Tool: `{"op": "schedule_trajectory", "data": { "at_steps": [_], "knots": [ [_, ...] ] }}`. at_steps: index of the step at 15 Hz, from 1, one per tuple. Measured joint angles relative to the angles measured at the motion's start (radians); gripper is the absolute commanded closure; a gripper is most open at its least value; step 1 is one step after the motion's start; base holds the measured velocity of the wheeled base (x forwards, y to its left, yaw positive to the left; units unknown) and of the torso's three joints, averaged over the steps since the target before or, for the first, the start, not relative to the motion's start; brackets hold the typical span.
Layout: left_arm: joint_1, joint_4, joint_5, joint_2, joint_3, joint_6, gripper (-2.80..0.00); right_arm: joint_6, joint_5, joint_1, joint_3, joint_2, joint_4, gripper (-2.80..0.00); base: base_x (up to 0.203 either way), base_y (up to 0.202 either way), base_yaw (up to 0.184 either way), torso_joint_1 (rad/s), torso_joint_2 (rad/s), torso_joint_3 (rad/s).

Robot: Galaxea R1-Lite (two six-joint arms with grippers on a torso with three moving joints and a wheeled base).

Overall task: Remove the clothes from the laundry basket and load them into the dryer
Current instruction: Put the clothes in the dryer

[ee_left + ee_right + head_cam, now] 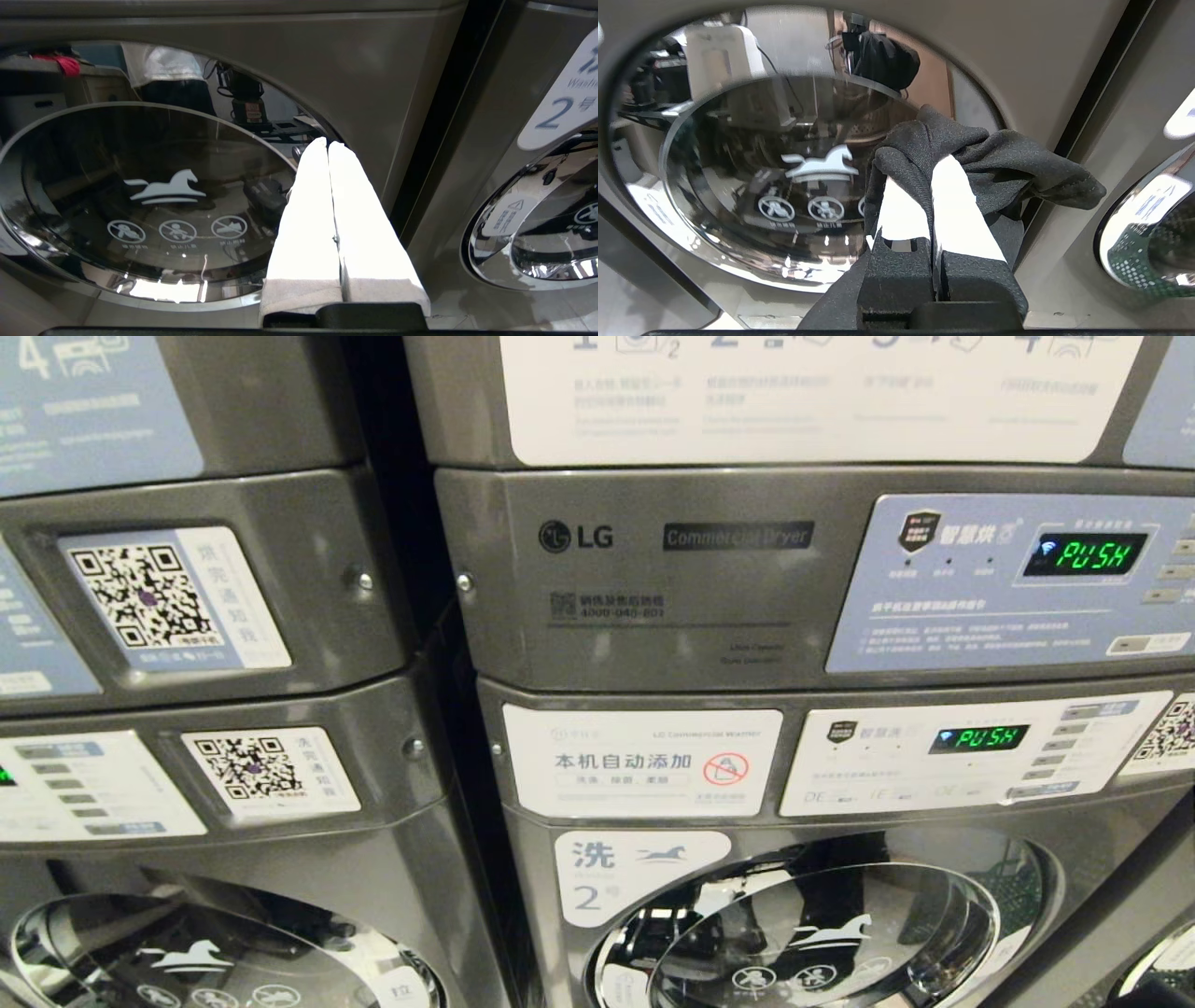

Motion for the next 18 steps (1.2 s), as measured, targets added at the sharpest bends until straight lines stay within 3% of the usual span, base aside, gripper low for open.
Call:
{"op": "schedule_trajectory", "data": {
  "at_steps": [18],
  "knots": [
    [0.0,0.0,0.0,0.0,0.0,0.0,0.0,-0.001,-0.001,0.0,0.0,0.0,0.0,0.0,0.0,0.0,0.0,0.216,-0.51,-0.299]
  ]
}}
